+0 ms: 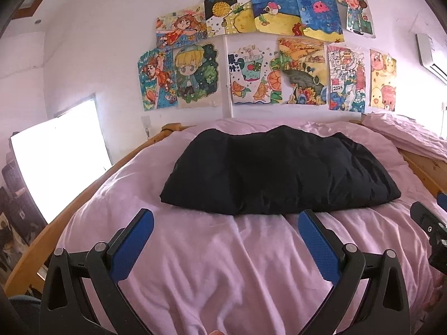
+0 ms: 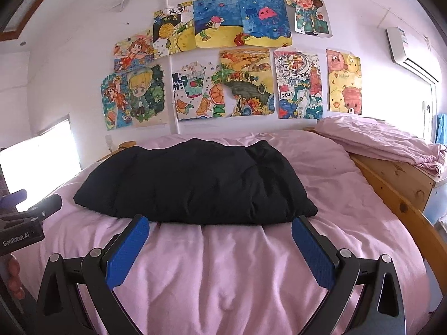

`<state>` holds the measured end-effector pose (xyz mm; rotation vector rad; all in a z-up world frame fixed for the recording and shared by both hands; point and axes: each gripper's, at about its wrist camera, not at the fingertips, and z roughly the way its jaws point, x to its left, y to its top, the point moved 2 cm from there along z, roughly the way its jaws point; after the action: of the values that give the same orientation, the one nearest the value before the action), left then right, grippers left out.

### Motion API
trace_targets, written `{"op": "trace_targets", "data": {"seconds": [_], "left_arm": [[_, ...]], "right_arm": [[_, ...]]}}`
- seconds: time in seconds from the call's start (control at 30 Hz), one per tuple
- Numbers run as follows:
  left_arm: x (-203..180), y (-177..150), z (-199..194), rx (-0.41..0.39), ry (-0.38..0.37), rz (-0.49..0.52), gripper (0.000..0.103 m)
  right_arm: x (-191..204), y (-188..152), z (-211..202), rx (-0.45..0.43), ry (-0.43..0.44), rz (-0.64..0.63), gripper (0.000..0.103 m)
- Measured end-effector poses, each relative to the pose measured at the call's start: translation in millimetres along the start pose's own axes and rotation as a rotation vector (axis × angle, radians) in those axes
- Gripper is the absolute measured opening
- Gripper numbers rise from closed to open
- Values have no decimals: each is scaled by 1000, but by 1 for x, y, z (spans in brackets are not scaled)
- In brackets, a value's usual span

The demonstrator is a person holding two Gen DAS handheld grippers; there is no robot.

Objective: Fold large clothes

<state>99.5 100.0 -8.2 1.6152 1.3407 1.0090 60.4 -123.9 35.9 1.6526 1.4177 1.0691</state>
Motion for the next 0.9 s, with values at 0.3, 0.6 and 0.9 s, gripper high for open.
{"op": "trace_targets", "data": {"seconds": [0.3,0.6,0.9], "left_arm": [[2,-13,-4,-4,1,15,102],[-2,-23,-3,-10,-4,41,102],[-2,-25,-3,-10,-13,50,102]], "right_arm": [[-7,-12,-1,29,-23,57,103],[4,-23,-4,33,-23,27,103],[5,-25,0,39,-29,29,103]]}}
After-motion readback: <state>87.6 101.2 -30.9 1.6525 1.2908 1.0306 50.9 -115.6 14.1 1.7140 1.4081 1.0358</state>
